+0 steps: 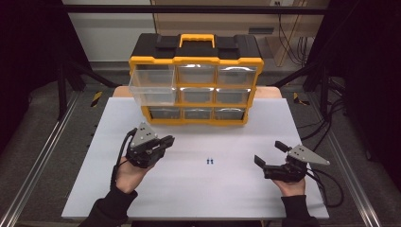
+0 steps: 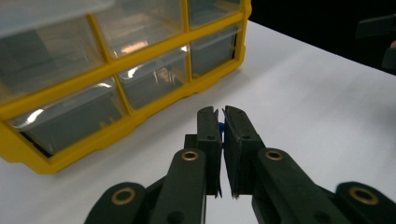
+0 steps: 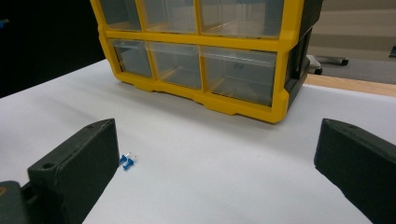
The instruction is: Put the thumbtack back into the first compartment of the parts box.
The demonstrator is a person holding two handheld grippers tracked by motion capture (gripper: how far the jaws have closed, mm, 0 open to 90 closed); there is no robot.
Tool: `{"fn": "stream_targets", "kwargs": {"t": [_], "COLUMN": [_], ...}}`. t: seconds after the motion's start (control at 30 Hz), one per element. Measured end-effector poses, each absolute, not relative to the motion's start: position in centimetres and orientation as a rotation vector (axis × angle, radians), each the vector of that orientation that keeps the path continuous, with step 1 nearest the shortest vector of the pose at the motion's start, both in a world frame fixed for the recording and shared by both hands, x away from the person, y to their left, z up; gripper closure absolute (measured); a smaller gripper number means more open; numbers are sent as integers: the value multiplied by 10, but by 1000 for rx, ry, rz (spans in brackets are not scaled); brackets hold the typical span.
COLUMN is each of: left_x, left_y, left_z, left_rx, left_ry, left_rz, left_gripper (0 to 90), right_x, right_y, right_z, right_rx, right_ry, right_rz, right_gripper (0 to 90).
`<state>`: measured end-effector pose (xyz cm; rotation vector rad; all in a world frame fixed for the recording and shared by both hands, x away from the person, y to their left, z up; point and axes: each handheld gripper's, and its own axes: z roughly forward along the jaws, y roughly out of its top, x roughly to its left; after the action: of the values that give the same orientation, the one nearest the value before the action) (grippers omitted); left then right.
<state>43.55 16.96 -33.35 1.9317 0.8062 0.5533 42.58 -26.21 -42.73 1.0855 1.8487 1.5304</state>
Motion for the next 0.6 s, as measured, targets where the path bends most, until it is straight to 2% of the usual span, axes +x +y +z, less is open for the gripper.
{"fn": "stream_targets", "kwargs": {"t": [0.6], "left_x": [434], "left_y": [196], "left_z": [-265], "left_rx": [1855], "left_ry": [781], "left_rz": [629], "left_gripper": [844], "right_x": [426], "right_y": [-262], "right_z": [-427], "right_rx": [1087], "right_ry": [1850], "right_rz": [1527], "right_gripper": [10]}}
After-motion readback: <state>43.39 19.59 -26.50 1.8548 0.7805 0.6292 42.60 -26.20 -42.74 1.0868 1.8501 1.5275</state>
